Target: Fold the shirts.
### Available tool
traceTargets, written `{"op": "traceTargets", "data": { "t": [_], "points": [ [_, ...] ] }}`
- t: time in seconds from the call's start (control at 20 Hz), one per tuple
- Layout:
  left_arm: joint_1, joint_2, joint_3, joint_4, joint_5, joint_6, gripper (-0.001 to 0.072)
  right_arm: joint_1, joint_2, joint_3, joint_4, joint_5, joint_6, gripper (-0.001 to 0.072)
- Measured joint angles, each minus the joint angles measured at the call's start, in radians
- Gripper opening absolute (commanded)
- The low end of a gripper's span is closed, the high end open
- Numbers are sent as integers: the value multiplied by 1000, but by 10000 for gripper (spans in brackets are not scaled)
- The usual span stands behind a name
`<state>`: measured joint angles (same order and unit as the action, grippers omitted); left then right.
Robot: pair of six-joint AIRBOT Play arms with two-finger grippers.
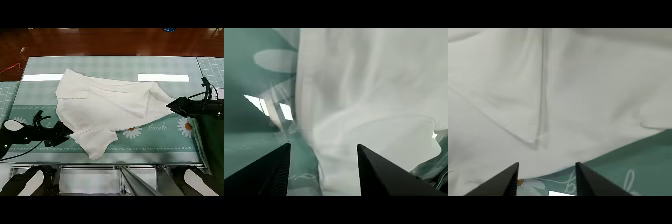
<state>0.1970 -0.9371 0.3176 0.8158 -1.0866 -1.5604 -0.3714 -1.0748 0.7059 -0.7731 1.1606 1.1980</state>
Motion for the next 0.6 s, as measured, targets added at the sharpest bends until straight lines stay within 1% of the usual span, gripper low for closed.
{"op": "traceTargets", "data": {
  "t": [0.1,0.2,0.3,0.4,0.6],
  "points": [
    [-67,-24,-6,-38,53,-16,497,0,3,-3,13,3,-1,411],
    [-127,-61,-8,-77,117,-18,28,-1,5,-3,20,4,-2,411],
    [-156,-89,4,-110,164,9,21,-23,6,-2,15,2,-2,411],
    [-159,-103,33,-137,171,50,21,-84,6,0,-20,-13,2,411],
    [-143,-114,92,-167,150,97,22,-222,-1,-16,-173,-36,99,411]
  ]
}}
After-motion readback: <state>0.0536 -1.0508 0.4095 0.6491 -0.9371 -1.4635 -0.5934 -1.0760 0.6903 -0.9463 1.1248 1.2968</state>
